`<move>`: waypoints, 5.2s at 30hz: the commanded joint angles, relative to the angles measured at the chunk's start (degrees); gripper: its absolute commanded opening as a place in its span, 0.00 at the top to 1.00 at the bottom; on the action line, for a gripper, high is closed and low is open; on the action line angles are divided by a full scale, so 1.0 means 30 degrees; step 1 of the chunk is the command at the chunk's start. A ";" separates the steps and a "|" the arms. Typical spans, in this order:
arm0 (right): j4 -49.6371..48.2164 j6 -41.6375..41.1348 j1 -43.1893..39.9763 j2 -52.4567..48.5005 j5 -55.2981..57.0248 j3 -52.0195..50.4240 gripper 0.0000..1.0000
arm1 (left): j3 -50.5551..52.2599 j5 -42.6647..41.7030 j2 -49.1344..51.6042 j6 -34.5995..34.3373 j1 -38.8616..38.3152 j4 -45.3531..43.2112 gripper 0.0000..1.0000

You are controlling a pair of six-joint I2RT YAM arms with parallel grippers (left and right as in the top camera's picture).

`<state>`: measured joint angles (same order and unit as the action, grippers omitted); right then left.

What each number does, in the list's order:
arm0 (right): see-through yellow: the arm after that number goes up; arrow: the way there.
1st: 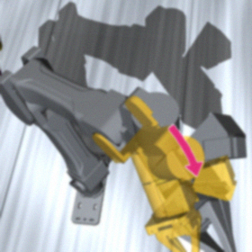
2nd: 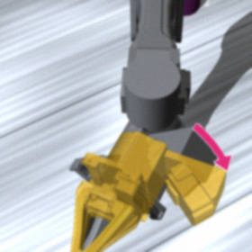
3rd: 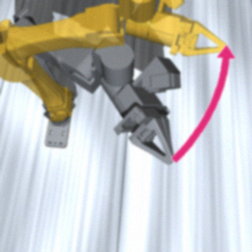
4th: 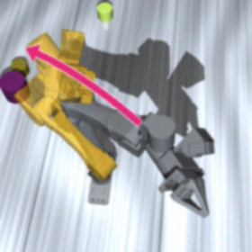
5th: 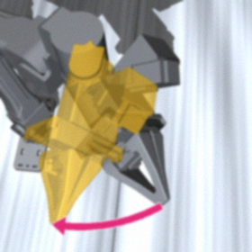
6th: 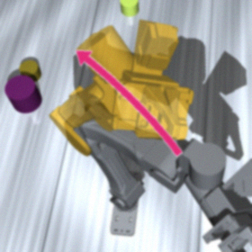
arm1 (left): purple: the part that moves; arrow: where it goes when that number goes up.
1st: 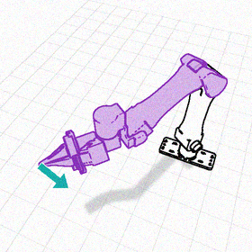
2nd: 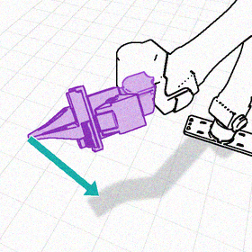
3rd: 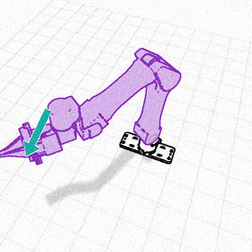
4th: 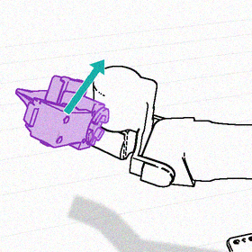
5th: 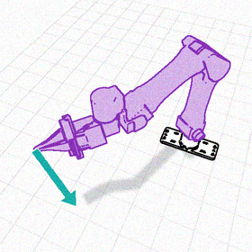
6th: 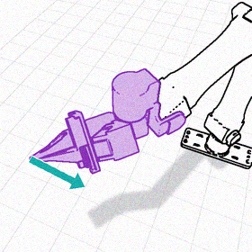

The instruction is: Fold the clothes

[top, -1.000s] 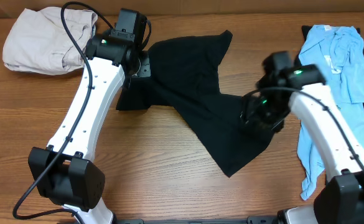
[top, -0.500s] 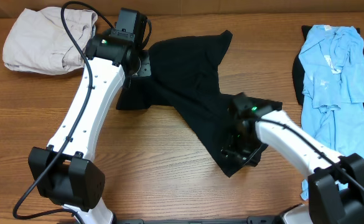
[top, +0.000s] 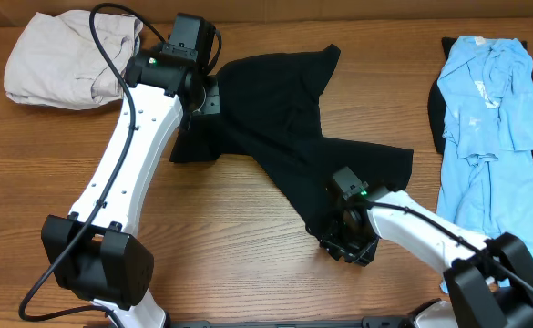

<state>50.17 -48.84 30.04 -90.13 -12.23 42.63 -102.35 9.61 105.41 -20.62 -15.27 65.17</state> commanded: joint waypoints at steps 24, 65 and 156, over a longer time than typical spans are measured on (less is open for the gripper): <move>0.7694 0.8706 -1.1992 0.5865 0.0685 1.4972 0.96 | -0.8670 0.3067 -0.3031 0.1974 0.1916 0.4794 0.96; 0.7271 1.2866 -1.3712 -0.2514 -0.0051 2.8669 0.96 | -1.3296 0.8539 -0.0415 0.4619 0.3264 -0.0525 0.96; 0.0801 0.8830 -1.3493 0.3912 -0.0226 0.4233 0.96 | 1.0003 -0.1005 -0.4459 -0.0882 0.2295 -0.4007 0.96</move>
<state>54.39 -23.49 -10.09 -76.47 -14.11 55.37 -72.93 5.28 89.06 -24.93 -8.60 55.20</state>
